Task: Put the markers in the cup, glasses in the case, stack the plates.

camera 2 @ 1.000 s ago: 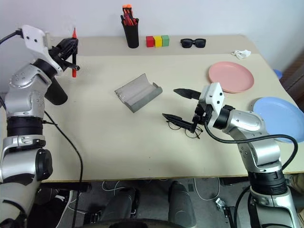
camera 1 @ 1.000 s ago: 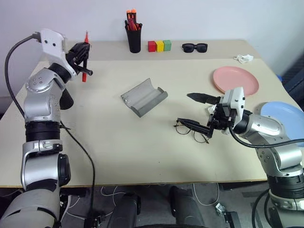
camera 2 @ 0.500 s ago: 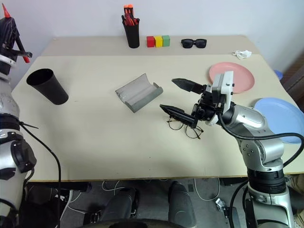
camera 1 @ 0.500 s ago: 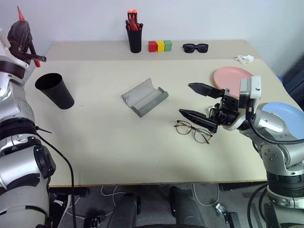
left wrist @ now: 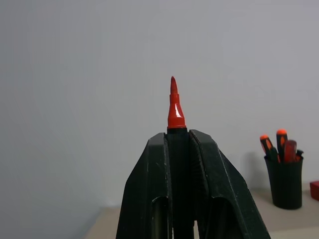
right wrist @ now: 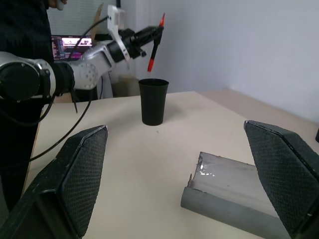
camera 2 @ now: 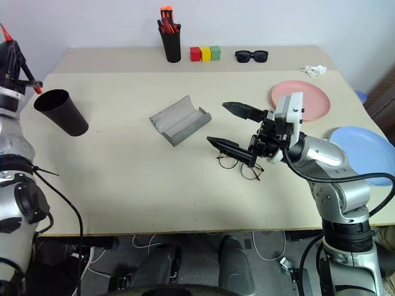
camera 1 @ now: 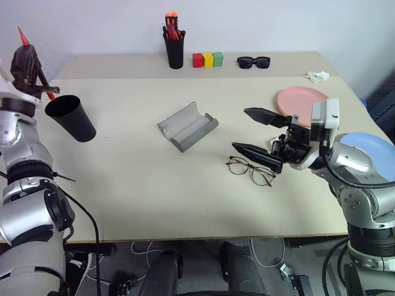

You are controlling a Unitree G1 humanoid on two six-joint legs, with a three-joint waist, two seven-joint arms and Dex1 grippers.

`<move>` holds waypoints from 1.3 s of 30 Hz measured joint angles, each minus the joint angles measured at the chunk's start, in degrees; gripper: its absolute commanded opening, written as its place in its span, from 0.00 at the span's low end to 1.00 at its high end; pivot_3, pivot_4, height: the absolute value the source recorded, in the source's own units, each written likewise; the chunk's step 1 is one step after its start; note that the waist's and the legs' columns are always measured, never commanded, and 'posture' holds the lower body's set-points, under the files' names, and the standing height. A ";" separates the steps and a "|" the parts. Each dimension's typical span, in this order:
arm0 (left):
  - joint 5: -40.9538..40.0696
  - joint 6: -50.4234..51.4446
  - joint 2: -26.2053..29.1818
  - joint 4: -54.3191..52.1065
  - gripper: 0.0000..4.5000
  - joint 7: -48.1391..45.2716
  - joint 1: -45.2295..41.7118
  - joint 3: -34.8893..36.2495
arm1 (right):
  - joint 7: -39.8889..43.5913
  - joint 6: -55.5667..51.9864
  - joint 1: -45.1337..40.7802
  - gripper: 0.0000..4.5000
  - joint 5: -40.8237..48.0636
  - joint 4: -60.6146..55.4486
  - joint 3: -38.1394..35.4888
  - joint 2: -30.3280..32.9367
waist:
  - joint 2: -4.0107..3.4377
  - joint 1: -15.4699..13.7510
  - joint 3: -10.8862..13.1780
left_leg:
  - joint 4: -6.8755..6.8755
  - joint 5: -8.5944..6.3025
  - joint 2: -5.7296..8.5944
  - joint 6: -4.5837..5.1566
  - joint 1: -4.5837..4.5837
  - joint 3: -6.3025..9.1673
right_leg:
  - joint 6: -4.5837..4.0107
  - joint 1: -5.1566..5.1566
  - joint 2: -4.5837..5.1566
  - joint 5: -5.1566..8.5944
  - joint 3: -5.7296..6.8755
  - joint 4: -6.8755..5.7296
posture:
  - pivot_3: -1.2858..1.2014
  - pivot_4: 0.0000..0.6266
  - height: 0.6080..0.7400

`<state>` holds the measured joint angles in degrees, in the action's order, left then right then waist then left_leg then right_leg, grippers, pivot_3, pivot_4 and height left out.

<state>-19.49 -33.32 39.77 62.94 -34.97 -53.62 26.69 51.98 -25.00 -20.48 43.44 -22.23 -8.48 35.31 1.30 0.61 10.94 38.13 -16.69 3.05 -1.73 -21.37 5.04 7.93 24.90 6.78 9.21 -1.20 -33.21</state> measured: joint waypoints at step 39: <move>-6.70 20.91 -7.79 -18.76 0.99 -9.39 1.87 -6.11 | 0.07 0.32 -1.13 1.00 -3.60 3.63 0.24 1.01 | 0.01 -0.20 0.00 | 0.07 -0.01 0.02 0.01 -0.03 0.03 | 0.06 -0.09 0.00 -0.03 0.00 -0.01 | 0.52 0.24 1.00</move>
<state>-26.19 -12.41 31.98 44.19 -44.37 -51.75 20.57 52.05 -24.68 -21.62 39.84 -18.60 -8.24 36.33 1.30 0.41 10.94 38.21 -16.69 3.07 -1.72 -21.40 5.08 7.99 24.82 6.79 9.17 -1.21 -33.22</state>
